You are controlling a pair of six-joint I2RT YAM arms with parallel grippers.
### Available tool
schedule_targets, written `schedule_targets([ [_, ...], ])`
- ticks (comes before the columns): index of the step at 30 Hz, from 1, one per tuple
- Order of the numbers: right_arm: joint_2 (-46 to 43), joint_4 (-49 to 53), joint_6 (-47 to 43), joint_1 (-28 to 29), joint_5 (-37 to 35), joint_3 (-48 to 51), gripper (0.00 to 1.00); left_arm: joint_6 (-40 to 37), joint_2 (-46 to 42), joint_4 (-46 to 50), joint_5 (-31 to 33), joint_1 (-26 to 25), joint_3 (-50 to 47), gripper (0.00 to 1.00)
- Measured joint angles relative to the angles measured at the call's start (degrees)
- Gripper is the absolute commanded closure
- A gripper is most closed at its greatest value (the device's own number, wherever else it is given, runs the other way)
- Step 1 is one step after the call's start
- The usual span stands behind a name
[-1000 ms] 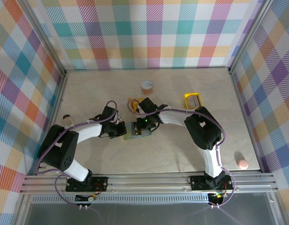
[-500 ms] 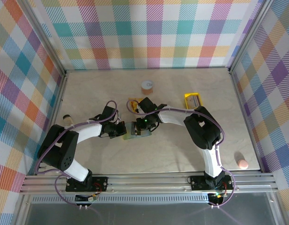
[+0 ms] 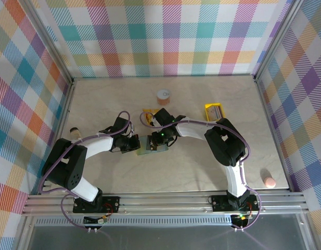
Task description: Put the credit cards into the card holder
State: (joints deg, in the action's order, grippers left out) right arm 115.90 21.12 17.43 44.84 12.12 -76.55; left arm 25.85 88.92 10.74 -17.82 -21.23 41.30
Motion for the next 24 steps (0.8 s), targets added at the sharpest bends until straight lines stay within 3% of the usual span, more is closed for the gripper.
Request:
schedule_targets([
  [24, 1.4, 7.1, -9.4, 0.0, 2.1, -3.6, 0.92, -0.4, 1.5, 1.0, 0.0, 0.0, 1.5, 1.0],
])
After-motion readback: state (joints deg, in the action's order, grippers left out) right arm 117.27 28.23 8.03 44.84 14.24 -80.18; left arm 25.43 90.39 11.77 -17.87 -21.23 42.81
